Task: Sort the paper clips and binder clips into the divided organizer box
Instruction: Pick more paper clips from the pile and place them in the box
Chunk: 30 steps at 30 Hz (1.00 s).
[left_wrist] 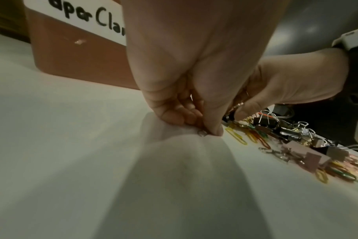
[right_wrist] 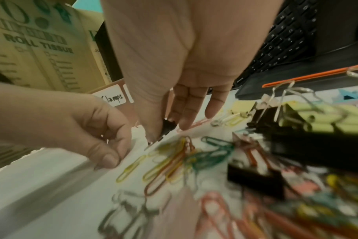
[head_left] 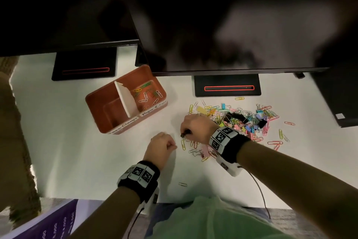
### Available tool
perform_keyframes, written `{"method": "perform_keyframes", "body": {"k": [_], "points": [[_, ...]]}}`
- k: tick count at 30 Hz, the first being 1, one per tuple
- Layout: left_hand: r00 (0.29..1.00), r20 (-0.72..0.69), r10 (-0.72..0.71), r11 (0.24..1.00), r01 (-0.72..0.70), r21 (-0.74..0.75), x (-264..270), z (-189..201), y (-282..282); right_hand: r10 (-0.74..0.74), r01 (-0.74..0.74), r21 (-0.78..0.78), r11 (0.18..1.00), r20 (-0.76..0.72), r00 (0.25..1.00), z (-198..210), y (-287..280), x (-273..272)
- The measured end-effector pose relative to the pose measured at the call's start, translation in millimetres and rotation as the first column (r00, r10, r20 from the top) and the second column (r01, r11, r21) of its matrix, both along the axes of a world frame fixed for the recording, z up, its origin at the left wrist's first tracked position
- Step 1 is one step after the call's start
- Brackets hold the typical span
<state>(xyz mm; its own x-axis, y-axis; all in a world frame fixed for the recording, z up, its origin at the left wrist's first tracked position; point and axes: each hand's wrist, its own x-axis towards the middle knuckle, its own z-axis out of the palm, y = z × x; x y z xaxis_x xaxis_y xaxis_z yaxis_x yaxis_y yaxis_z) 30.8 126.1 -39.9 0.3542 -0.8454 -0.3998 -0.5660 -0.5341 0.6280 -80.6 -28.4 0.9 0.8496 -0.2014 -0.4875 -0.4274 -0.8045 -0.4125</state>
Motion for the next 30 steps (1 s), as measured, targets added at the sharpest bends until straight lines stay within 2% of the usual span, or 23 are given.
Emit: {"method": "perform_keyframes", "body": {"k": [4,6,9,11,14,16,18,21,25,30], "points": [[0.999,-0.021,0.032,0.999,-0.033,-0.038,0.9,3.6,3.6,-0.133,0.127,0.063,0.990,0.101,0.986,6.1,-5.9,12.8],[0.997,-0.046,0.054,0.997,-0.056,-0.043,2.1,4.8,6.5,-0.182,0.176,0.065,0.982,0.113,0.977,7.1,-6.4,17.1],[0.999,-0.007,0.042,0.998,-0.042,-0.048,2.7,2.2,11.1,-0.255,0.245,0.083,0.966,0.128,0.959,6.3,-6.5,7.6],[0.999,0.023,0.039,0.998,-0.037,-0.053,2.9,-1.3,13.8,-0.221,0.211,0.096,0.973,0.116,0.968,5.3,-4.8,-8.2],[0.998,0.057,-0.009,0.999,0.012,-0.051,2.8,-4.0,14.6,-0.030,0.025,0.081,0.996,0.057,0.998,5.5,1.6,-30.4],[0.994,0.084,-0.073,0.996,0.077,-0.040,3.8,-3.5,13.4,0.098,-0.098,0.027,0.995,-0.031,0.995,4.7,4.9,-36.9],[0.988,0.081,-0.135,0.989,0.139,-0.041,5.4,-1.8,11.5,0.152,-0.156,-0.031,0.987,-0.091,0.984,1.2,5.2,-38.7],[0.973,-0.010,-0.229,0.970,0.228,-0.082,7.6,3.9,10.1,0.140,-0.143,-0.048,0.989,-0.065,0.988,-6.6,4.2,-37.8],[0.945,-0.059,-0.320,0.937,0.308,-0.163,2.3,11.1,14.6,0.048,-0.047,-0.024,0.999,0.070,0.996,-13.0,1.3,-38.7],[0.881,-0.089,-0.464,0.884,0.454,-0.112,-5.8,17.8,24.7,-0.026,0.028,-0.020,0.999,0.110,0.994,-16.6,-1.0,-43.0]]}}
